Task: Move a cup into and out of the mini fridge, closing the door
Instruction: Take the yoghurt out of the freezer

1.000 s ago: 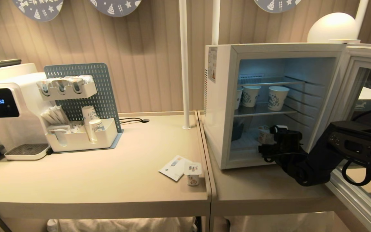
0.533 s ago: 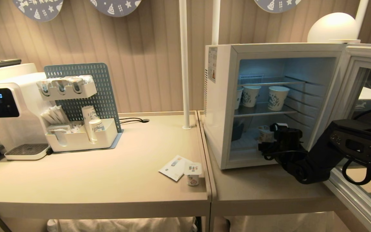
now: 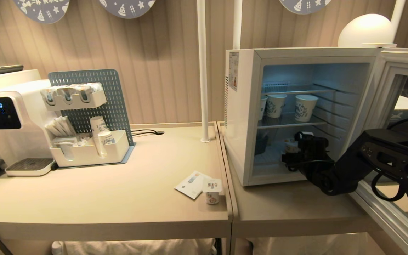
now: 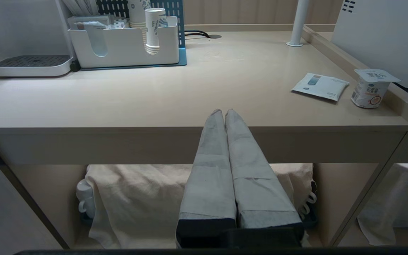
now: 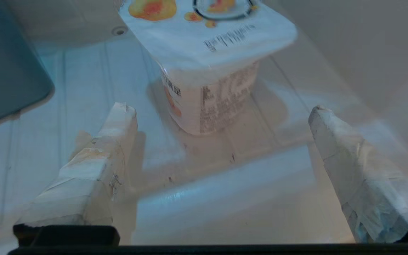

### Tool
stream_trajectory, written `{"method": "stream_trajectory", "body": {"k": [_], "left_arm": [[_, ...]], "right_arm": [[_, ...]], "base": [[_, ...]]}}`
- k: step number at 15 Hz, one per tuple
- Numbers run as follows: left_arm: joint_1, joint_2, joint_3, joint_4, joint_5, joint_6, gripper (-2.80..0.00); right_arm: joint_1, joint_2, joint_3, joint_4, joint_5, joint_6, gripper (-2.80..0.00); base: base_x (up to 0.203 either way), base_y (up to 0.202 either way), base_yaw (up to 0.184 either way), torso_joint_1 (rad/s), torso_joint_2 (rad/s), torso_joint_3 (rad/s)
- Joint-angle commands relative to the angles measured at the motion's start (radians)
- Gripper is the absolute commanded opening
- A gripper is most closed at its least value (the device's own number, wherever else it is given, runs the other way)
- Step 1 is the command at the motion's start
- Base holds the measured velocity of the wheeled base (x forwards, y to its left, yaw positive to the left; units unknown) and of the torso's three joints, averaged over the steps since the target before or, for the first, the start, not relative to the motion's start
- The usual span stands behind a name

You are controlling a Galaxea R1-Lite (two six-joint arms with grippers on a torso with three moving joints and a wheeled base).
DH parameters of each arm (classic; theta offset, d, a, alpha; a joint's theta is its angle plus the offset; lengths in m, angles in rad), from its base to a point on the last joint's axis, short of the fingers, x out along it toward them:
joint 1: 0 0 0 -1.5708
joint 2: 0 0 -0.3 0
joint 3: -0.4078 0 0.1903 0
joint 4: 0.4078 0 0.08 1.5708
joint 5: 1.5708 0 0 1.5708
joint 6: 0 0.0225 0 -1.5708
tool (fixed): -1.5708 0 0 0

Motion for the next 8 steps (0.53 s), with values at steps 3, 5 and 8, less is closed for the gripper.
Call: {"method": "stream_trajectory", "body": {"k": [3, 5, 8], "left_arm": [[0.000, 0.001, 0.002, 0.000, 0.001, 0.000, -2.80], [0.000, 0.001, 0.002, 0.000, 0.001, 0.000, -2.80], [0.000, 0.001, 0.002, 0.000, 0.001, 0.000, -2.80]], "right_arm": [[-0.001, 0.012, -0.057, 0.036, -0.002, 0.001, 0.00], [-0.001, 0.015, -0.077, 0.053, -0.001, 0.001, 0.00], [-0.001, 0.020, -0.107, 0.077, -0.002, 0.001, 0.00]], "base": [[0.000, 0.000, 0.000, 0.000, 0.00, 0.000], [0.000, 0.000, 0.000, 0.000, 0.00, 0.000], [0.000, 0.000, 0.000, 0.000, 0.00, 0.000]]}}
